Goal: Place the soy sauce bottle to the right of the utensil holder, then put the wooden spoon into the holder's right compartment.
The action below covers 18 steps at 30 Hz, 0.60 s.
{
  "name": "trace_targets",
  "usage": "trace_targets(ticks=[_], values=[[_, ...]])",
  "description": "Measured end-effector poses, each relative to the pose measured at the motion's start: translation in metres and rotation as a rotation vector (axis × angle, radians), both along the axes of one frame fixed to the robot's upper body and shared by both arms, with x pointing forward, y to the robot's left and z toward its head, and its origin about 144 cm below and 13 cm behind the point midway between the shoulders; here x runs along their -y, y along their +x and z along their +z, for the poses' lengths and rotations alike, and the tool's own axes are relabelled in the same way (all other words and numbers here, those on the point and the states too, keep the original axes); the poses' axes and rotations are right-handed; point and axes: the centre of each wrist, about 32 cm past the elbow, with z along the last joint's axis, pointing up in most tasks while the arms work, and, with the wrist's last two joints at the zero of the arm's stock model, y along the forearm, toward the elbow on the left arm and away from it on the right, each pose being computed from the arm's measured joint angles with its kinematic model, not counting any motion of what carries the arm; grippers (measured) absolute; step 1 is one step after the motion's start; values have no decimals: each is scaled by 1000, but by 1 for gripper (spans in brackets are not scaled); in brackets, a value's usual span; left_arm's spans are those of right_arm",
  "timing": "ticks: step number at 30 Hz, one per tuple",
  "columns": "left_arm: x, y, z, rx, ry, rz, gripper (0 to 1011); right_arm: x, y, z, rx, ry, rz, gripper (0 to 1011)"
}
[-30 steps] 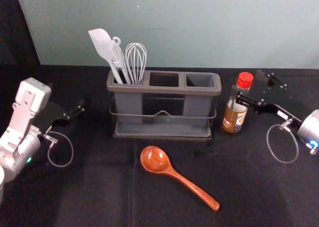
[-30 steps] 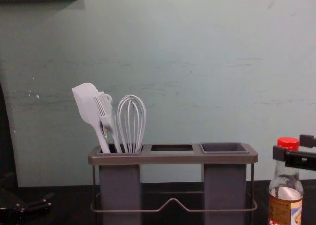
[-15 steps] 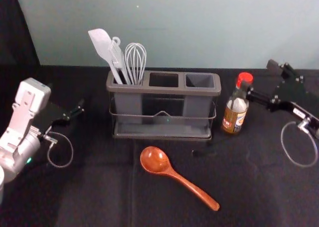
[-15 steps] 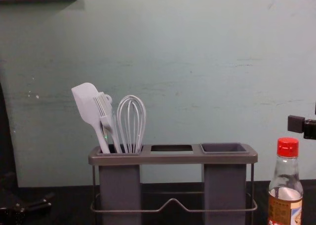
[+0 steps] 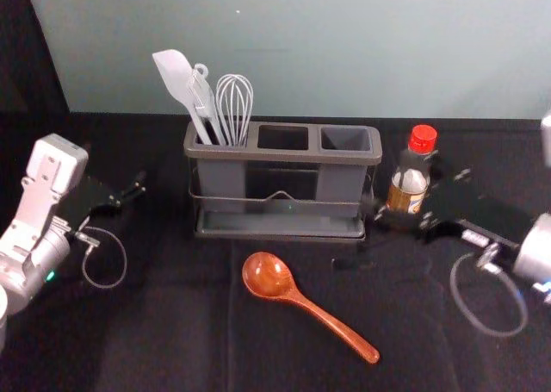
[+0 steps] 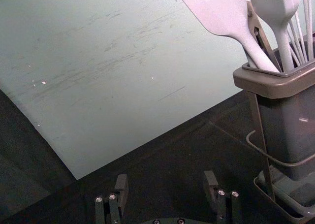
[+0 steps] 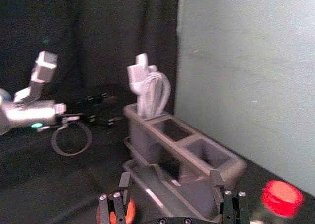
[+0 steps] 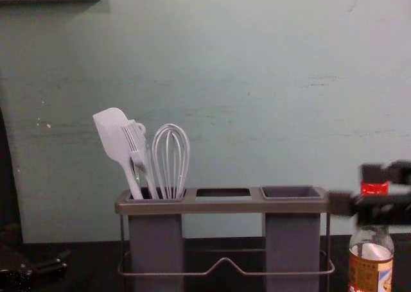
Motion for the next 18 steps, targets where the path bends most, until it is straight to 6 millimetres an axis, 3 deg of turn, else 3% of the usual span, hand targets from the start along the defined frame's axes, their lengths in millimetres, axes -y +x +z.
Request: trace_targets(ticks=[7,18], values=[[0,0,0,0,0,0,1005,-42,0,-2,-67,-74,73,1002],[0,0,0,0,0,0,1005,-109,19,-7,-252,-242,50,1002]])
